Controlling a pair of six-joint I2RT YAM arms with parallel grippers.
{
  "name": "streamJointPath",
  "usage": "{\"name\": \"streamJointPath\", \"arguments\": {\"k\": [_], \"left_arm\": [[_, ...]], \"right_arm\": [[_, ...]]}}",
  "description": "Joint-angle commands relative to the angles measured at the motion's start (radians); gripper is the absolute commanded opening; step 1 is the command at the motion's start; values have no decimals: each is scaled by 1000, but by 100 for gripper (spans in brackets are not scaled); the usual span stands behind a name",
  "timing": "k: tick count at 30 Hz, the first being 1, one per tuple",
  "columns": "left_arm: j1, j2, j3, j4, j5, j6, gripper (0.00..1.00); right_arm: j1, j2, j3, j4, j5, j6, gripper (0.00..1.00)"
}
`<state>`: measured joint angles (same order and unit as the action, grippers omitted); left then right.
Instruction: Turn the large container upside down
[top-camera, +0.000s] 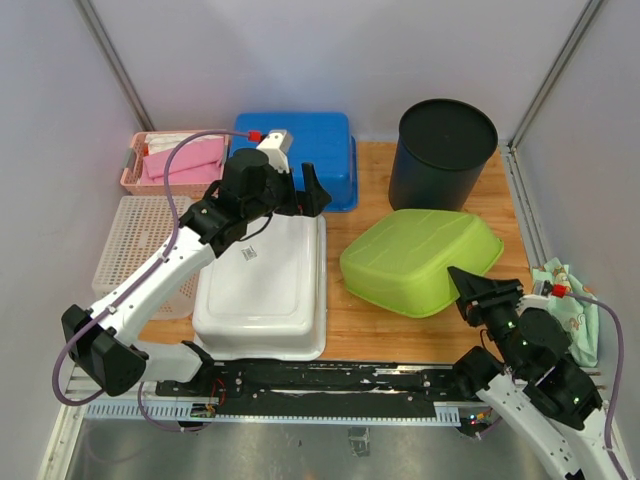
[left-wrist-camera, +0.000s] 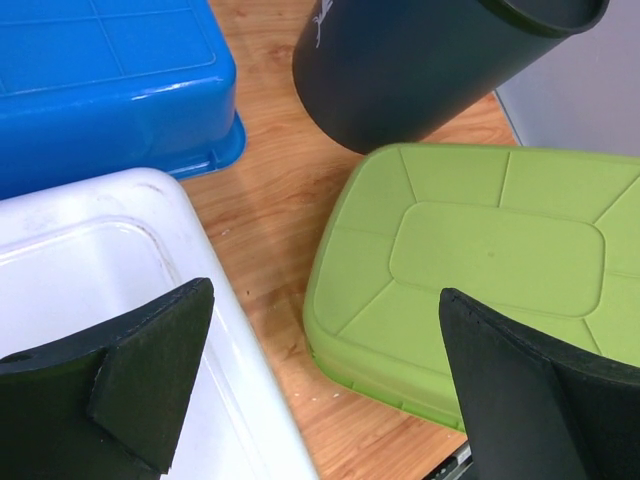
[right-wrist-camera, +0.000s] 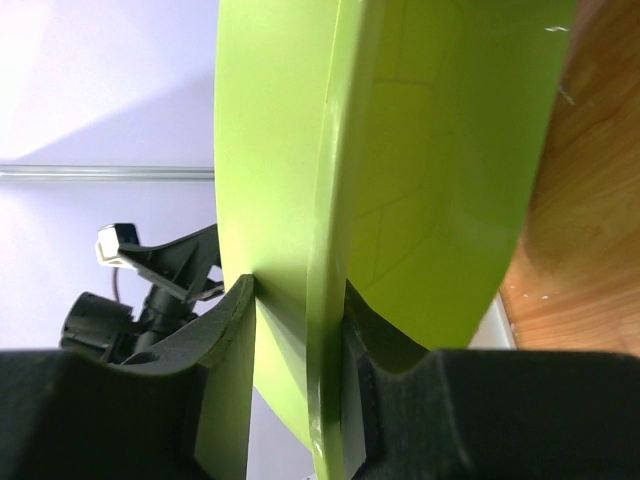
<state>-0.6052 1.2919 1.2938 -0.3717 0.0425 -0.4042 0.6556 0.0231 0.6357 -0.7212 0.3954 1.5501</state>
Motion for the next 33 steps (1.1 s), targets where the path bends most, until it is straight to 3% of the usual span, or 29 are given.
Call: {"name": "streamJointPath", "arguments": {"k": [1, 5, 7, 15, 22, 33], "left_arm": [[2, -26, -14, 7, -3, 19, 99], [2, -22, -16, 8, 12, 25, 99], [2, -22, -15, 5, 22, 34, 99], [2, -22, -10, 0, 19, 54, 99], [2, -28, -13, -2, 17, 61, 99], [2, -48, -24, 7, -5, 59, 99]], "right_arm": [[15, 91, -113, -442, 61, -168, 33], [14, 120, -117, -388, -3, -238, 40], [14, 154, -86, -377, -21, -289, 51], [13, 308, 52, -488, -11, -365, 69], [13, 320, 119, -507, 91, -411, 75], [13, 563, 378, -309, 270, -796, 81]]}}
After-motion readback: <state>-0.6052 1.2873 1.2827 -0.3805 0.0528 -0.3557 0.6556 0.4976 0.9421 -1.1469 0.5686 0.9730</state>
